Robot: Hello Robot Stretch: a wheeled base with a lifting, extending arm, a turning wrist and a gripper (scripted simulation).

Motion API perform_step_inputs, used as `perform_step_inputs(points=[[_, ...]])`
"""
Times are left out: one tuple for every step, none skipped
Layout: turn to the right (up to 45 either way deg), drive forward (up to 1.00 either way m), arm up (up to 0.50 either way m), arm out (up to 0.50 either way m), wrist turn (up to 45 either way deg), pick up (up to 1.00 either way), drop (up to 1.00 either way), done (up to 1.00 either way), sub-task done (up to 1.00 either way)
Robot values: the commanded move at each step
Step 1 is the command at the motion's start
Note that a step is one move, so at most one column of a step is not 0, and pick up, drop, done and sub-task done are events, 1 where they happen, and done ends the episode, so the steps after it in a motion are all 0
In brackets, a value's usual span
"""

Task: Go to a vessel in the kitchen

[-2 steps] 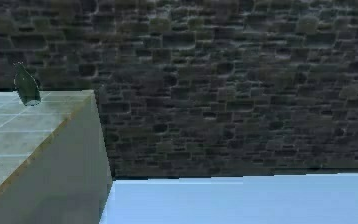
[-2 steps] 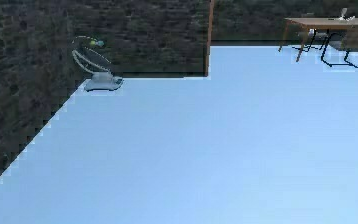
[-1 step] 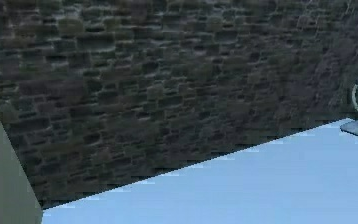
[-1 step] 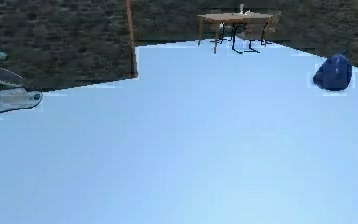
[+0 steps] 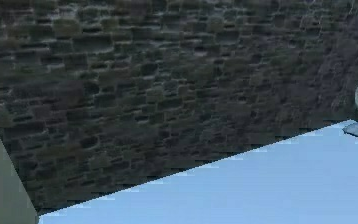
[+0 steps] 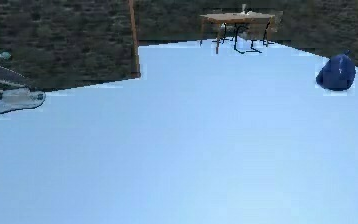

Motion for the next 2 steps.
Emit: perform_step_inputs(points=[[-45.0,0.00,0.00,0.00,0.0,0.00,0.00,0.00,0.00],[-39.0,0.00,0.00,0.00,0.0,0.00,0.00,0.00,0.00]])
